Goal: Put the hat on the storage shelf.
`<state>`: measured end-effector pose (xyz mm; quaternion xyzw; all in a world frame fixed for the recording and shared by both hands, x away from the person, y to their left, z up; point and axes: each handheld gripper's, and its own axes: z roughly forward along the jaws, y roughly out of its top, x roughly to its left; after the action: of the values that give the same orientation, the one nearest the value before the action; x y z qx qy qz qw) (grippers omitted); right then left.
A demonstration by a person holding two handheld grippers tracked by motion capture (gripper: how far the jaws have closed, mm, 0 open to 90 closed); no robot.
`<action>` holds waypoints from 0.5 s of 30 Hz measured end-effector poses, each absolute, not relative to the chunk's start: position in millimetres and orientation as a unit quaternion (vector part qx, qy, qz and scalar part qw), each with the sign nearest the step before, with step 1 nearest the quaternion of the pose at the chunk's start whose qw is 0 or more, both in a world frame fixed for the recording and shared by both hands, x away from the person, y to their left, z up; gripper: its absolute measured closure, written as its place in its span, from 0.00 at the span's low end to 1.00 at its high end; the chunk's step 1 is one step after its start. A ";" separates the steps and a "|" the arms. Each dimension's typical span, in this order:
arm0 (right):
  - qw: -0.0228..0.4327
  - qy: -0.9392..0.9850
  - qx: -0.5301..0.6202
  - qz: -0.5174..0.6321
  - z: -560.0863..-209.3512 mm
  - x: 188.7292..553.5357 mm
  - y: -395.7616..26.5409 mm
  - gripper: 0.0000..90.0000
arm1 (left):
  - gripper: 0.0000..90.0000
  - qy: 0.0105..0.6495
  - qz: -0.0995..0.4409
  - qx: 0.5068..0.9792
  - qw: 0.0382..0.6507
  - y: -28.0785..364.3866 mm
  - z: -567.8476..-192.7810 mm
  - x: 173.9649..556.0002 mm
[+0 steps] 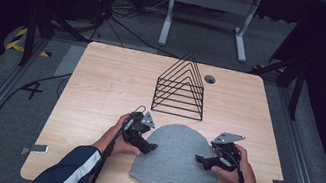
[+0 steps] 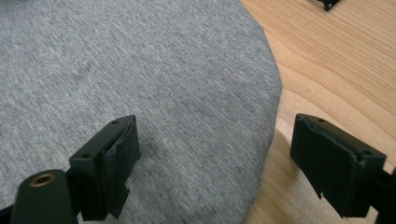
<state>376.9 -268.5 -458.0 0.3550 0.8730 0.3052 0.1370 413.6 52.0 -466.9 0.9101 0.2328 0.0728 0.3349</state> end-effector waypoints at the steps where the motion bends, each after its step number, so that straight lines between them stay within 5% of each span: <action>1: 0.133 0.875 0.353 0.302 -457.0 377.4 -268.1 0.20 | 0.16 0.233 0.074 0.910 0.335 52.0 -466.8 414.0; 12: 0.120 0.886 0.348 0.280 -451.7 380.9 -263.4 0.27 | 0.09 0.243 0.067 0.918 0.305 48.8 -464.5 415.5; 15: 0.120 0.887 0.346 0.281 -450.4 378.1 -262.1 0.37 | 0.07 0.236 0.064 0.923 0.299 45.2 -463.3 411.1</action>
<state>378.1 -262.1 -450.4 0.3456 0.8873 0.2809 0.1201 411.1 45.2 -463.3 0.9225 0.2357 0.0639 0.2989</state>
